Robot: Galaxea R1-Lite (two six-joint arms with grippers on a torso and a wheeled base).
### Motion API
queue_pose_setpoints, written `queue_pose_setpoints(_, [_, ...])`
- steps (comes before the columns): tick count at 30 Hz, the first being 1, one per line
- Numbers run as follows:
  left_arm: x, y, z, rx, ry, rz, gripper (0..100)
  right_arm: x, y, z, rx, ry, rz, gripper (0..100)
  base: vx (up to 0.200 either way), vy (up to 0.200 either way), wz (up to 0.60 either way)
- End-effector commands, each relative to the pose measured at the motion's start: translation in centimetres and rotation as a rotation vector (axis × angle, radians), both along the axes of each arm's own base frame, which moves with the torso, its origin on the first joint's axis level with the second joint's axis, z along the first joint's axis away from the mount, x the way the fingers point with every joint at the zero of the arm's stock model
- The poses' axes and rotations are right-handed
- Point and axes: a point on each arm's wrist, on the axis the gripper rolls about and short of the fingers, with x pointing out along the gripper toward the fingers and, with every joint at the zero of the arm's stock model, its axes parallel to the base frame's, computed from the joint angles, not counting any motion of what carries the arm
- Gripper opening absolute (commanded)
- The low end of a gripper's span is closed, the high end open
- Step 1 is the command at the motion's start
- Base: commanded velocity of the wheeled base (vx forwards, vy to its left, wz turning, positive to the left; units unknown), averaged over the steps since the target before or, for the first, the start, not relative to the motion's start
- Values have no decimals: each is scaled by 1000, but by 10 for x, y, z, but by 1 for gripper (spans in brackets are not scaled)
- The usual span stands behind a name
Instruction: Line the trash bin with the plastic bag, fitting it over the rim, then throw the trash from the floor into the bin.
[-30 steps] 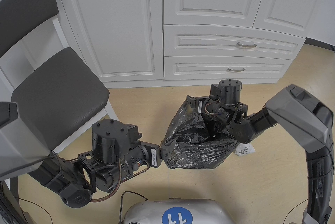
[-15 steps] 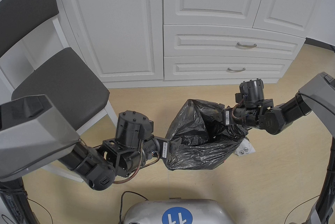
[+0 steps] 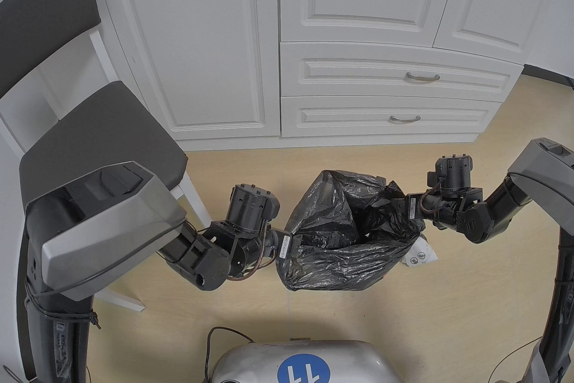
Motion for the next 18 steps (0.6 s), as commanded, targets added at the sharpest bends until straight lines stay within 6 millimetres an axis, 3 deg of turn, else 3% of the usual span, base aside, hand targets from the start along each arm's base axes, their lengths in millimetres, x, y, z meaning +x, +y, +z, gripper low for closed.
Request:
queue_pose_setpoints(1, [27,2,-15,10,-18,63,100,6,-8,-13,3,30,6,100,0,0,0])
queue_pose_setpoints(6, [39,10,-6,-13,-40,99,100,7,-7,-17,8,26,6,100,0,0,0])
queue_pose_setpoints(11, [47,21,-1,-26,-53,132,100,25,-1,-20,61,-19,-23,100,0,0,0])
queue_pose_setpoints(18, [60,19,-1,-42,-85,160,100,41,-2,-22,140,-63,-66,100,0,0,0])
